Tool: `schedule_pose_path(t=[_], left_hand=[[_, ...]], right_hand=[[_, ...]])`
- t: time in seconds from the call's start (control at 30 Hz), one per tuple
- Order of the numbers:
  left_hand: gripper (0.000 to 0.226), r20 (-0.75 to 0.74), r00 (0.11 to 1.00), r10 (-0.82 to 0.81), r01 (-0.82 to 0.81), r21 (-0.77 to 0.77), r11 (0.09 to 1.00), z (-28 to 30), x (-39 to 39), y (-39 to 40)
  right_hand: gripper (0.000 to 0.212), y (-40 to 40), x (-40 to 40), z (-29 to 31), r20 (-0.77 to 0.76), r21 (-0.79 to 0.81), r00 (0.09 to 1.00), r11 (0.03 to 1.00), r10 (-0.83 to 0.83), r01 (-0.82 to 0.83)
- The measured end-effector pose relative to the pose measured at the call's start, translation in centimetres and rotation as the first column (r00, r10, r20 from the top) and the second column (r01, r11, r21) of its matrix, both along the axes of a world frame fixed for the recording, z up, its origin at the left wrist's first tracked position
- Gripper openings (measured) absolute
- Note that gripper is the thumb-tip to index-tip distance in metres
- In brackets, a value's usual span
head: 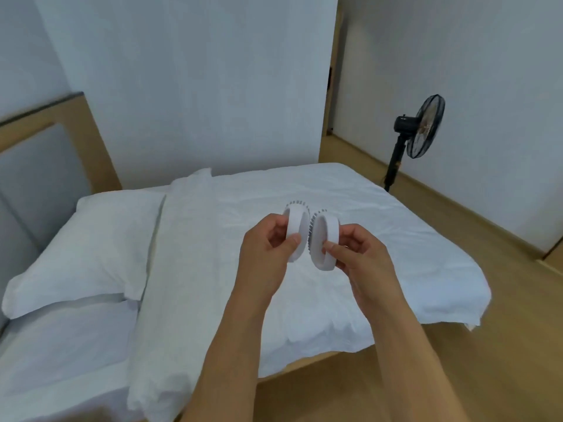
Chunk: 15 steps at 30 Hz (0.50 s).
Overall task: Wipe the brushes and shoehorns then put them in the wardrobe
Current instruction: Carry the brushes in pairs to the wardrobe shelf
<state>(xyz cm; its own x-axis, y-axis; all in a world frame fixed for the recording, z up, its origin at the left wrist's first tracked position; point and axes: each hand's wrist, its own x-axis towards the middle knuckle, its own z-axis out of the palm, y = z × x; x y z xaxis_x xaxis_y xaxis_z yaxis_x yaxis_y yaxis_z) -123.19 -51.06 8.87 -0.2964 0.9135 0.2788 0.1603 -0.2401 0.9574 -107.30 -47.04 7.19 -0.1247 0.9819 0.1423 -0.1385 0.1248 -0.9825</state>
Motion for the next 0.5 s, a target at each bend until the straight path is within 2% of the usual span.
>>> schedule_pose_path(t=[0.27,0.5], left_hand=[[0.015,-0.061,0.971,-0.230,0.231,0.006,0.973,-0.2,16.2,7.7],[0.013,-0.092,0.855,-0.510,0.512,-0.011,0.859,-1.0,27.6,12.8]], right_hand=[[0.020,3.3,16.7,0.1,-0.019,0.014,0.959,0.959,-0.283,0.284],[0.018,4.1,27.7,-1.3,-0.047,0.029,0.845,0.845,-0.533,0.534]])
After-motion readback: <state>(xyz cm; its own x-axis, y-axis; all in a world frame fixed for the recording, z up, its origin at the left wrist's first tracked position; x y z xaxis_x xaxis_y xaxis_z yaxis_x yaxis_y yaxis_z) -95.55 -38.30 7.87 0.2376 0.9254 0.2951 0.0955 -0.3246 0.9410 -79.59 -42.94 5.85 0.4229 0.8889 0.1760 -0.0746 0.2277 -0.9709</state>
